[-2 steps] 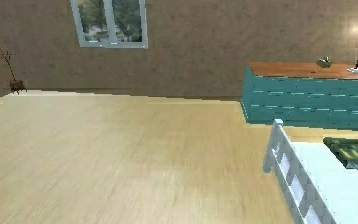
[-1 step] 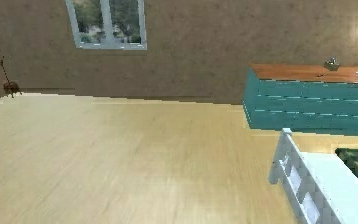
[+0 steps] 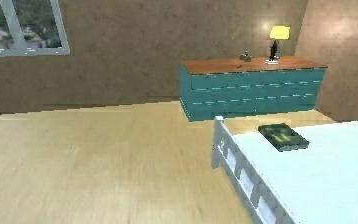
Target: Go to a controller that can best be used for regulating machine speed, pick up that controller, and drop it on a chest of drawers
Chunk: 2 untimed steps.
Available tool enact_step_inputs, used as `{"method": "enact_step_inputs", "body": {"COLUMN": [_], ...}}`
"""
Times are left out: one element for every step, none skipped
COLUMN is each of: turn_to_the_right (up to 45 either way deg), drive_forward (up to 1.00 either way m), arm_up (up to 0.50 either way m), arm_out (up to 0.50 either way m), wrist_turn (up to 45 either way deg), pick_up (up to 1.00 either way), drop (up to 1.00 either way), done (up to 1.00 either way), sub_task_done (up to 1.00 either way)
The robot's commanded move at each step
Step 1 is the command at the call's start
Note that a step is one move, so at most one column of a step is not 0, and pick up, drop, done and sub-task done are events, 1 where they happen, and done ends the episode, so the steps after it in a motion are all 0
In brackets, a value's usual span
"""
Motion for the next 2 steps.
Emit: {"method": "enact_step_inputs", "body": {"turn_to_the_right": [0.0,0.0], "drive_forward": [1.00,0.75], "arm_up": [0.00,0.00], "arm_out": [0.00,0.00], "wrist_turn": [0.0,0.0], "pick_up": [0.00,0.00], "drop": [0.00,0.00], "done": [0.00,0.00], "sub_task_done": [0.00,0.00]}}
